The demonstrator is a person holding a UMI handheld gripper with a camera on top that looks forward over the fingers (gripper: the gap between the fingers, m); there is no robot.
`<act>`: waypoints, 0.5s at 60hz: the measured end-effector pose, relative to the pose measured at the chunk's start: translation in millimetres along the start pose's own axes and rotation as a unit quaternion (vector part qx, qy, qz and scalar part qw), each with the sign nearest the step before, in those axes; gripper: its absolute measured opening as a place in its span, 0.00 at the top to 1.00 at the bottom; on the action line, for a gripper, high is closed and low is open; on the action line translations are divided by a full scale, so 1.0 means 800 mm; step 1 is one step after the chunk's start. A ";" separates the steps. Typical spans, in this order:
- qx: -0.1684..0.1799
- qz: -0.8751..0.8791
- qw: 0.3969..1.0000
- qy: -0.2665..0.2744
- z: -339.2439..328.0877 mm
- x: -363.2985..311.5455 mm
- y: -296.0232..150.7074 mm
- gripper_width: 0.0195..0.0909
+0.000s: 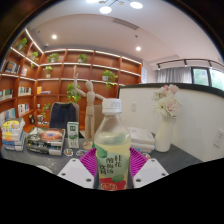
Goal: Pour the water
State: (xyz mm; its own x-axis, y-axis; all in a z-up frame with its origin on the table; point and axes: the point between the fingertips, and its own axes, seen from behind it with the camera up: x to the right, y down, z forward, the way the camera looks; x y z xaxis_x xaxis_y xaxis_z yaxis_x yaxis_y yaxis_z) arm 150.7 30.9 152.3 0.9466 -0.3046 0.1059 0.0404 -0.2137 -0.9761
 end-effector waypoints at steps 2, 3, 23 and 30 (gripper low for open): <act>-0.006 0.003 1.000 0.001 0.003 0.007 0.013 0.73; -0.009 0.005 1.000 0.003 0.004 0.011 0.020 0.73; -0.010 0.057 0.998 -0.010 0.004 0.024 0.068 0.70; -0.013 0.065 0.998 -0.009 0.004 0.024 0.073 0.53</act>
State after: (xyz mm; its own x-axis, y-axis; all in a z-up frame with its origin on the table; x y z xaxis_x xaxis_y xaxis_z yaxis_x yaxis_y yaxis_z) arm 171.9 15.3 96.6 0.9492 -0.3137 -0.0247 -0.0906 -0.1972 -0.9762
